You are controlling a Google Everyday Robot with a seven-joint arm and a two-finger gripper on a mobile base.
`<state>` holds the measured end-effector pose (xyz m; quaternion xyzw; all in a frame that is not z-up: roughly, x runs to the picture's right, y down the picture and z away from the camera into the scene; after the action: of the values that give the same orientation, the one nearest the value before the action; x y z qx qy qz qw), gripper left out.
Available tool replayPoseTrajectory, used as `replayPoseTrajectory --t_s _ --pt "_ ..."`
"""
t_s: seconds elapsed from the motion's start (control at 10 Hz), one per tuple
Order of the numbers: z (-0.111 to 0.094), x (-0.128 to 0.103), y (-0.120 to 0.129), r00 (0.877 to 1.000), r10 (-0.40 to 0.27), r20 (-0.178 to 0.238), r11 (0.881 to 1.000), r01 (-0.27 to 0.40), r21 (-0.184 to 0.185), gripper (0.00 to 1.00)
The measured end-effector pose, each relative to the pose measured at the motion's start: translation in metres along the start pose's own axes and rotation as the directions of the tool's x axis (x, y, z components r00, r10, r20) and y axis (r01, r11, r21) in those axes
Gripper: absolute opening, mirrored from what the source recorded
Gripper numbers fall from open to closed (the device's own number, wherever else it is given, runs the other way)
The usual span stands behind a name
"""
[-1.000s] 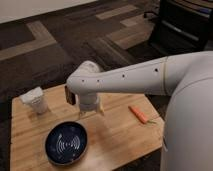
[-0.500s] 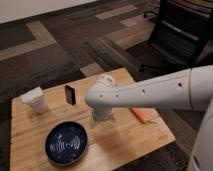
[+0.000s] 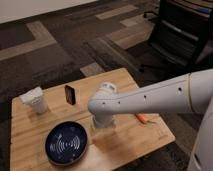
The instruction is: Push the ceramic bowl across the table
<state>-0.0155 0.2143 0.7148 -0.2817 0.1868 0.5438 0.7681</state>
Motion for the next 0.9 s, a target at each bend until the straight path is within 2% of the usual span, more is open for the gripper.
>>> replayPoseTrajectory --t_s 0.4,0.5,0.7,0.9 --pt "-0.004 -0.016 0.018 0.999 -0.033 0.014 0.999 0.033 0.006 0.65" --pt "-0.001 -0.017 0.022 0.999 -0.043 0.007 0.999 0.043 0.006 0.65" --pt "0.007 -0.016 0.035 0.998 -0.057 -0.01 0.998 0.057 -0.017 0.65" --pt "0.007 -0.022 0.041 0.997 -0.074 -0.009 0.997 0.073 -0.025 0.65"
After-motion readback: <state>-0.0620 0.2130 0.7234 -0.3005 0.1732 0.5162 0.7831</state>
